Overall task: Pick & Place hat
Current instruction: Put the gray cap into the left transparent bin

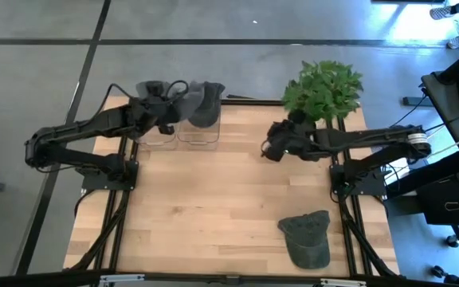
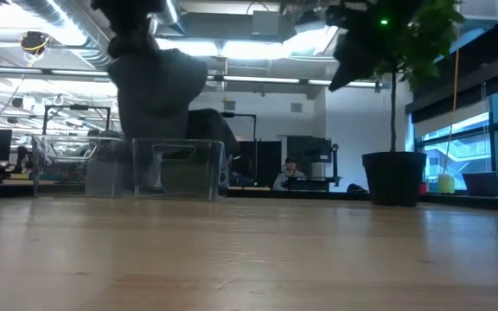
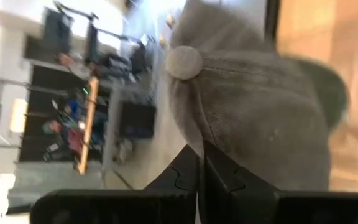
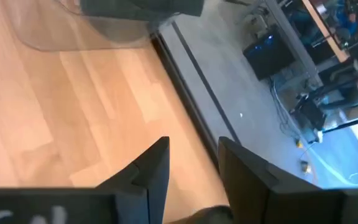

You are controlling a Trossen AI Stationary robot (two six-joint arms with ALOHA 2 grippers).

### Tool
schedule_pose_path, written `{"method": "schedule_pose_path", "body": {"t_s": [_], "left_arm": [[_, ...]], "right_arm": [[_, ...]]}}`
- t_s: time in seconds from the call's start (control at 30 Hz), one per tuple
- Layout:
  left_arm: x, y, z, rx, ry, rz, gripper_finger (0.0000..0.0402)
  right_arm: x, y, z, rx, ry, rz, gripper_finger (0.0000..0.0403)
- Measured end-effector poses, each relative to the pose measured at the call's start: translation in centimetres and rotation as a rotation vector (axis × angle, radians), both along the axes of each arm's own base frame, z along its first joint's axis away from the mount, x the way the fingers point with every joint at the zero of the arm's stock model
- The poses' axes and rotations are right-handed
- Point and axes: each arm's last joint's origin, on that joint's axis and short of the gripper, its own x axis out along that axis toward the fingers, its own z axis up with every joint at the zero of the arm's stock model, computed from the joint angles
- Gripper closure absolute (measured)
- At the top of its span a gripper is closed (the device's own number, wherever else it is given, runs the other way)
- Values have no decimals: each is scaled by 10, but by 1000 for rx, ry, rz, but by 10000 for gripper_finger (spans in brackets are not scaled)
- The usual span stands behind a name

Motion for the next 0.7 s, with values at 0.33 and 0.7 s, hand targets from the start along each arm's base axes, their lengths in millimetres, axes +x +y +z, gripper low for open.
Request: {"method": "schedule_pose_path", "body": {"t_s": [0.33, 0.7], "left_arm": [[-22, 11, 1, 56, 114, 151, 398], [-35, 10, 13, 159, 140, 214, 398]], "right_arm": [[-36, 20, -47, 72, -229, -73, 265], [-57, 17, -94, 150, -263, -194, 265]]}}
